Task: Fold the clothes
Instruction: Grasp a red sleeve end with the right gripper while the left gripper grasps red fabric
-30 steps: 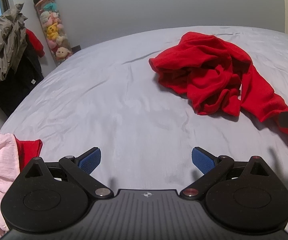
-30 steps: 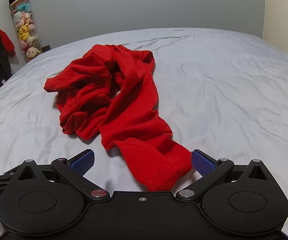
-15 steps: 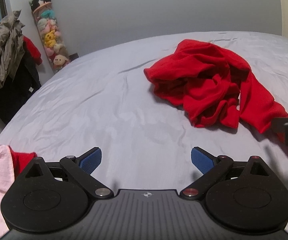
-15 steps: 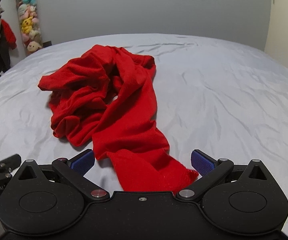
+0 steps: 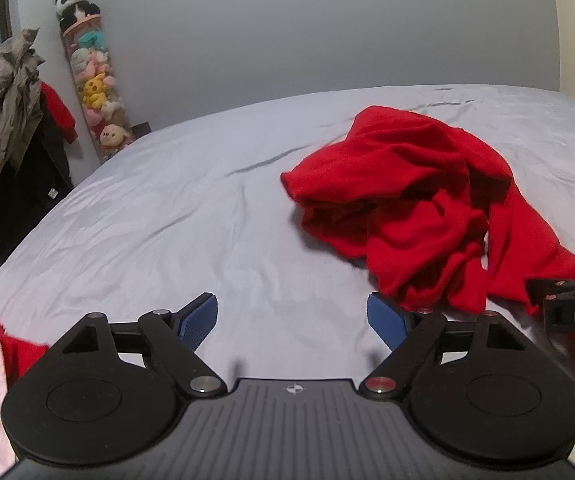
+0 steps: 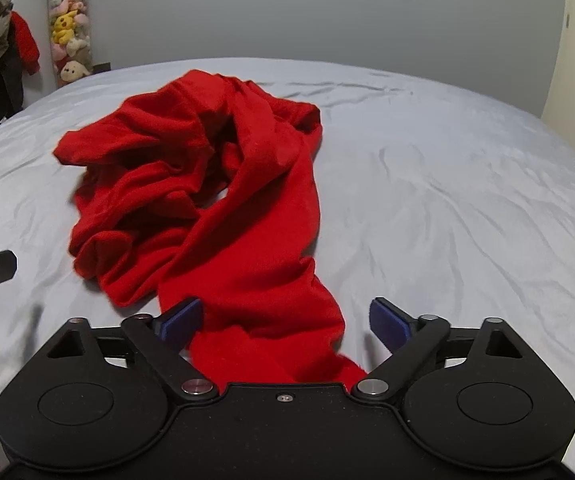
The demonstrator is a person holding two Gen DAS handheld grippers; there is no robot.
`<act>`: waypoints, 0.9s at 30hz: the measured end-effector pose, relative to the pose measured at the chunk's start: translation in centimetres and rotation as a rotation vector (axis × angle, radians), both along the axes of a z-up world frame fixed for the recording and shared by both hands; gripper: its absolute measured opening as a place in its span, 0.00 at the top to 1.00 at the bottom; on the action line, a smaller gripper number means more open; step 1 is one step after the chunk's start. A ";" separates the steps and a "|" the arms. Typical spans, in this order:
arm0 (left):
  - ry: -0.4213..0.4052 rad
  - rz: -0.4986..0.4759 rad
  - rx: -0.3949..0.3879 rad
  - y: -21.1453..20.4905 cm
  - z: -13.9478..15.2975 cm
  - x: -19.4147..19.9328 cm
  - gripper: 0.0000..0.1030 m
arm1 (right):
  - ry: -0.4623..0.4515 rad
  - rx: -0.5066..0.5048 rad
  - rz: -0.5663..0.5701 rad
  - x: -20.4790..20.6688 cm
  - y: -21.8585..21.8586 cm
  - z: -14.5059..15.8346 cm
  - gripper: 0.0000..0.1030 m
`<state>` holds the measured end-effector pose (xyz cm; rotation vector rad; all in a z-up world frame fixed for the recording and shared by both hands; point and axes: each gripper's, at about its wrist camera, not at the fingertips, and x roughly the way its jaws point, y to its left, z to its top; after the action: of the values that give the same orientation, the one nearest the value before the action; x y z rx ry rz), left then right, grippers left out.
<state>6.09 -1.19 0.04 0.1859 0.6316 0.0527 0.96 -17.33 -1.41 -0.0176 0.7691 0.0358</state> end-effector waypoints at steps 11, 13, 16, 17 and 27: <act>0.000 -0.093 -0.062 -1.9 -0.6 3.9 0.20 | 0.023 0.067 0.065 1.5 0.0 -0.4 0.65; 0.002 -0.131 -0.097 -2.2 -0.8 3.9 0.20 | 0.027 0.088 0.061 1.5 -0.2 -0.3 0.75; -0.015 -0.182 -0.132 -2.7 -0.6 3.4 0.20 | 0.033 0.108 0.045 1.5 -0.7 -0.3 0.78; -0.019 -0.194 -0.137 -2.8 -0.5 3.4 0.20 | 0.035 0.112 0.042 1.5 -0.7 -0.3 0.78; 0.012 -0.311 -0.139 -3.9 -1.8 3.7 0.45 | 0.050 0.124 0.023 1.4 -1.3 0.2 0.87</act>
<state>9.80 -5.12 -1.80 0.1484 0.6103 -0.2915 2.35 -18.60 -1.25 0.0930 0.8159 0.1062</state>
